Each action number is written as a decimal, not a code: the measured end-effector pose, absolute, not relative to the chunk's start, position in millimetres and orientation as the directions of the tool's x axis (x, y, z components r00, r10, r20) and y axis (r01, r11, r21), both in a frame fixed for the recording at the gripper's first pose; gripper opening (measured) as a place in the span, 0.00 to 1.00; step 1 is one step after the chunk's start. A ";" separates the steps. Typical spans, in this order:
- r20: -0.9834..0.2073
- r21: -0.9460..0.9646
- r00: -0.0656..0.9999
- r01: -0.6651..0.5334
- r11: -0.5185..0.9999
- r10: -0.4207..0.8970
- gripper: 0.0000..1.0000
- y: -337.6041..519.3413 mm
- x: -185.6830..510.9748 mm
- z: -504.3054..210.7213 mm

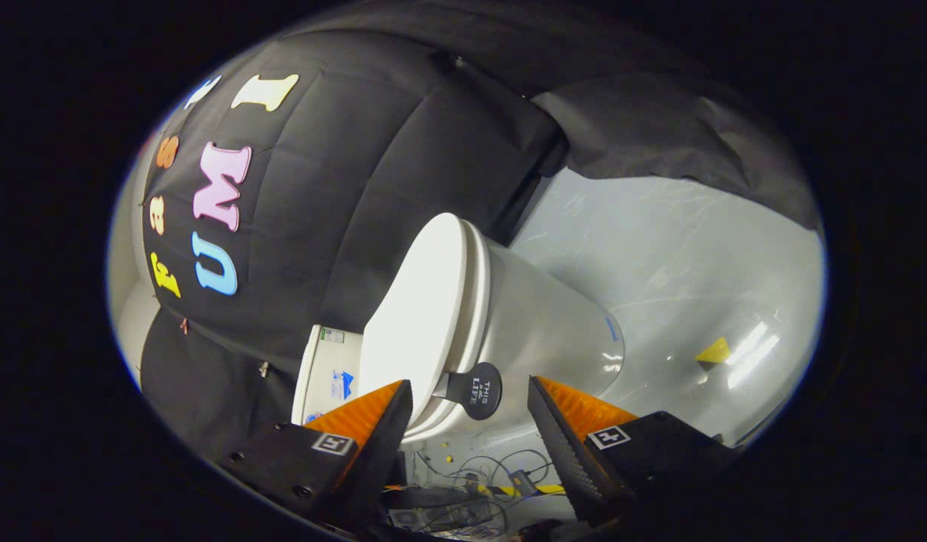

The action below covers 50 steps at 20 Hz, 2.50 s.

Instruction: Open the toilet lid.

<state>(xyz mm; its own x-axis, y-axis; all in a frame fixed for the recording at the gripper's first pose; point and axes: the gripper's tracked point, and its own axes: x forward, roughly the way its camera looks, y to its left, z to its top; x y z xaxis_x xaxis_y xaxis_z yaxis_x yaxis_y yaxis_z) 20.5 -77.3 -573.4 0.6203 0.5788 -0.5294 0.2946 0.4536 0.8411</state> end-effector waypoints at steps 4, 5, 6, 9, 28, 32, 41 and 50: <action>-0.487 0.872 0.653 0.328 0.363 0.580 0.72 -77.7 34.9 -573.7; -0.492 0.870 0.647 0.343 0.355 0.582 0.72 -78.6 36.2 -575.8; -0.529 0.848 0.625 0.376 0.373 0.574 0.60 -80.9 25.6 -581.7; -0.521 0.853 0.624 0.403 0.331 0.583 0.22 -78.6 36.1 -592.8; -0.657 0.676 0.631 0.252 0.692 0.413 0.05 -56.7 51.0 -464.2; -0.650 0.639 0.656 0.201 0.742 0.383 0.05 -36.6 57.5 -409.6; -0.628 0.478 0.721 0.061 0.876 0.292 0.05 41.1 61.2 -301.4; -0.585 0.387 0.771 -0.008 0.922 0.252 0.09 122.9 58.2 -232.3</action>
<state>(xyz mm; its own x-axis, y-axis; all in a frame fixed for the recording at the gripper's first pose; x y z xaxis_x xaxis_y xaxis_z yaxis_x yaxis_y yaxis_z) 58.2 122.9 -232.3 0.7707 0.2519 -0.5853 -0.0079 0.9222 0.3865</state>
